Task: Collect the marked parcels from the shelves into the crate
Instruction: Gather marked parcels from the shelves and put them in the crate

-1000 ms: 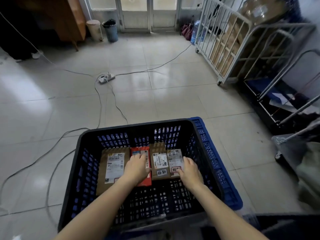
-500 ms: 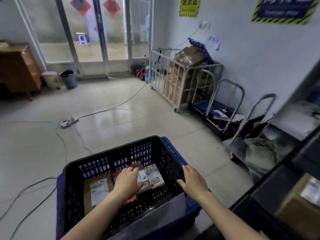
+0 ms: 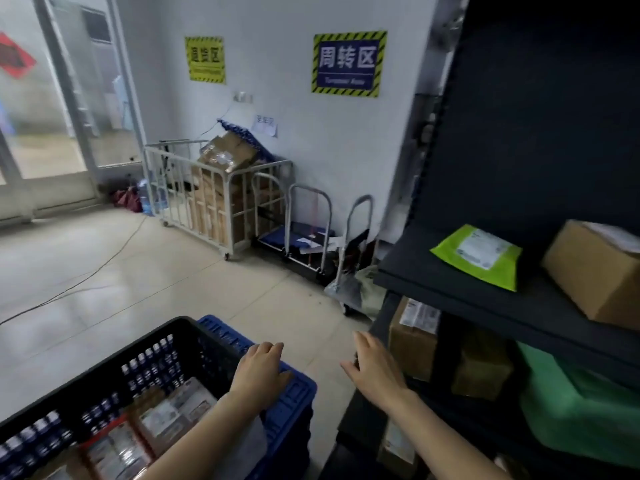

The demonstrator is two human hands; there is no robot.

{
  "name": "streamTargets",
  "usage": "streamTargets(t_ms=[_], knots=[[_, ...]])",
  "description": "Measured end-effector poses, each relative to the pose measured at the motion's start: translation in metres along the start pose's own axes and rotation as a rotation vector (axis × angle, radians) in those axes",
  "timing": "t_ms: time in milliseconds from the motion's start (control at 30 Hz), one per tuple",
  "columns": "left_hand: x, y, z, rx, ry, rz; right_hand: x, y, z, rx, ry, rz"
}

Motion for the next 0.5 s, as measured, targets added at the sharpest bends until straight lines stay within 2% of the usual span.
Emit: streamTargets(t_ms=[267,500], knots=[[-0.148,-0.021,0.007,0.030,-0.219,-0.002,-0.126,0.071,-0.085,-0.097,-0.233,-0.019],[-0.301,-0.044,-0.035,0.058,-0.416,-0.018,-0.240,0.124,-0.196,-0.185,-0.398,-0.032]])
Point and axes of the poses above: each hand's wrist, its own z-axis towards the middle knuckle, its own y-axis out of the back of the hand, x = y × z, the point moved 5 cm from there along z, towards the middle knuckle, and after that the axes turned 4 degrees about -y, right-handed, at the moved point
